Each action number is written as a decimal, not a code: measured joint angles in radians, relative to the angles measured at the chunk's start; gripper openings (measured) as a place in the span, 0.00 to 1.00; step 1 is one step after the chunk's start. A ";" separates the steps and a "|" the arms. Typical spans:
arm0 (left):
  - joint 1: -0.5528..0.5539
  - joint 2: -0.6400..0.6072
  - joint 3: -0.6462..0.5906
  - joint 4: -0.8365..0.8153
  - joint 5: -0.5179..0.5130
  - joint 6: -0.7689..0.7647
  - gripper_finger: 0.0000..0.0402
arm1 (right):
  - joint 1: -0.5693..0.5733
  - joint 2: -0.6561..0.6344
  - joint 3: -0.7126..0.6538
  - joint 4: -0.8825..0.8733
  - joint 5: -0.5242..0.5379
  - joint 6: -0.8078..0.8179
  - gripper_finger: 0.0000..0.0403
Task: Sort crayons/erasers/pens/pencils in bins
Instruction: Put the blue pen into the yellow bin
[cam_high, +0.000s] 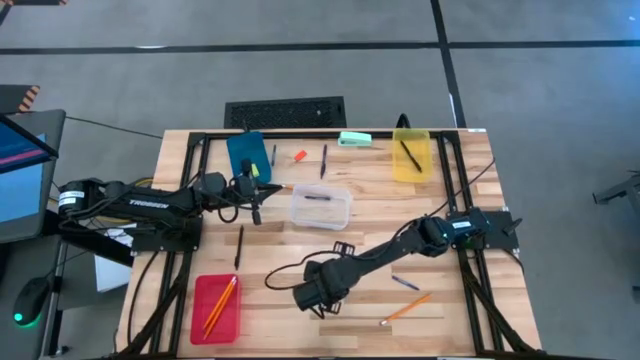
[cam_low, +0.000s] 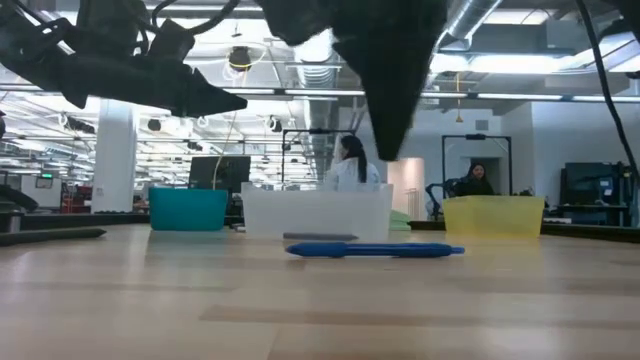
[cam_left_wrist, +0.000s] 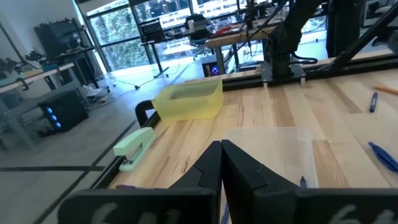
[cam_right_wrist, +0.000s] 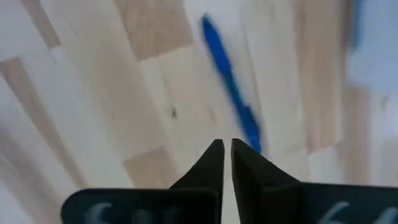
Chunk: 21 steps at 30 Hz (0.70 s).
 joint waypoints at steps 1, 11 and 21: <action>0.000 0.000 0.000 -0.004 0.000 0.001 0.00 | -0.005 -0.004 0.000 0.003 0.012 -0.019 0.07; 0.000 0.000 0.000 -0.016 0.000 0.007 0.00 | -0.033 -0.017 -0.185 0.111 0.040 -0.126 0.01; 0.000 0.000 0.000 -0.013 0.000 0.007 0.00 | -0.032 -0.260 -0.537 0.481 0.098 -0.147 0.01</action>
